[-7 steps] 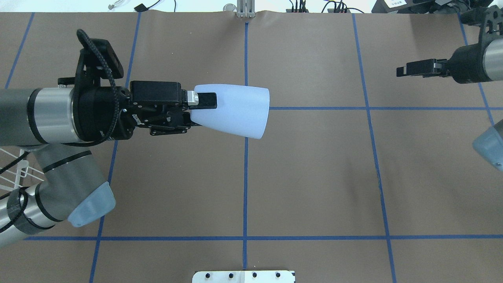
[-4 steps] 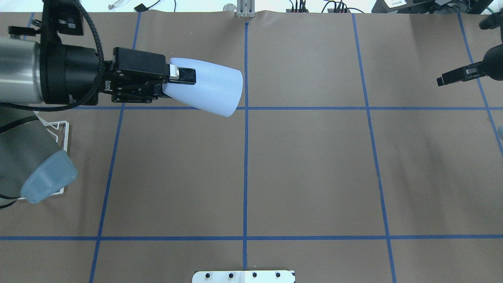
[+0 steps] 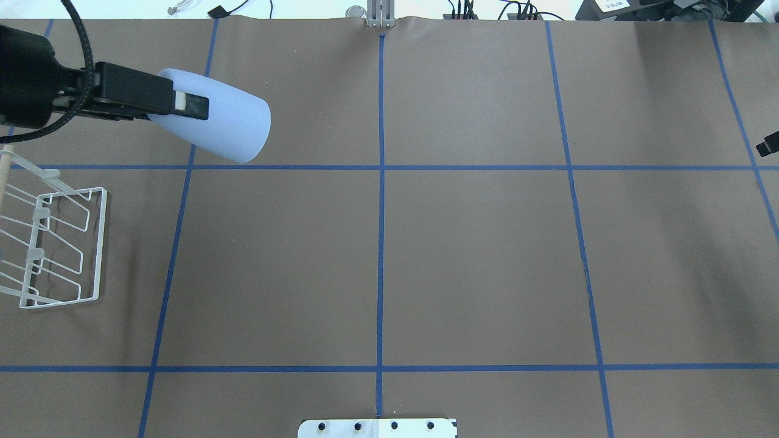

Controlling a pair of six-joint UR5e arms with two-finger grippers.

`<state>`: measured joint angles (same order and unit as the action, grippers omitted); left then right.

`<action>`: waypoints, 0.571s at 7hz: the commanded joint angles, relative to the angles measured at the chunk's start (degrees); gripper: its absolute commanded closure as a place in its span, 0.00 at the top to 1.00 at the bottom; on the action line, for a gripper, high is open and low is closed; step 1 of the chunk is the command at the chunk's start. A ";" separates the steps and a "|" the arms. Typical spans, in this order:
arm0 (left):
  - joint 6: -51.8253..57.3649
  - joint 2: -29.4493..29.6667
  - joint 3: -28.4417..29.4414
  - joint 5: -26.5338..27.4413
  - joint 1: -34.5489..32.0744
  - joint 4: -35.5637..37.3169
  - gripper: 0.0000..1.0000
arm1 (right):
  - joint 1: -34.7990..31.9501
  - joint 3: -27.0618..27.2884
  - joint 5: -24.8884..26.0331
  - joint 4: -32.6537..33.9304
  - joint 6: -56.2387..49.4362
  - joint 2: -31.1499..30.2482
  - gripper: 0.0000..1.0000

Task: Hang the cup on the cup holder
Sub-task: 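Carry the cup with the left gripper over the white wire rack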

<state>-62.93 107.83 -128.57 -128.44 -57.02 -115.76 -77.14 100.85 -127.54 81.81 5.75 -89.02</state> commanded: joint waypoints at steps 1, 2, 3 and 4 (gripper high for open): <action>16.98 -3.49 -3.08 -0.05 -4.66 14.80 0.00 | -1.17 -0.22 0.36 1.69 -2.22 -2.20 1.00; 24.28 -5.42 -3.78 -0.05 -6.50 20.16 0.00 | -2.13 -1.35 0.36 1.69 -4.67 -3.35 1.00; 32.35 -6.05 -4.40 0.03 -8.26 27.79 0.00 | -5.10 -2.93 -0.42 2.47 -5.21 -3.53 1.00; 38.18 -6.05 -4.84 0.47 -9.50 33.69 0.00 | -5.56 -2.86 -0.52 7.35 -6.26 -2.92 1.00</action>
<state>-32.32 102.20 -132.80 -128.32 -64.86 -89.33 -81.37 98.52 -127.77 85.27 0.72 -92.18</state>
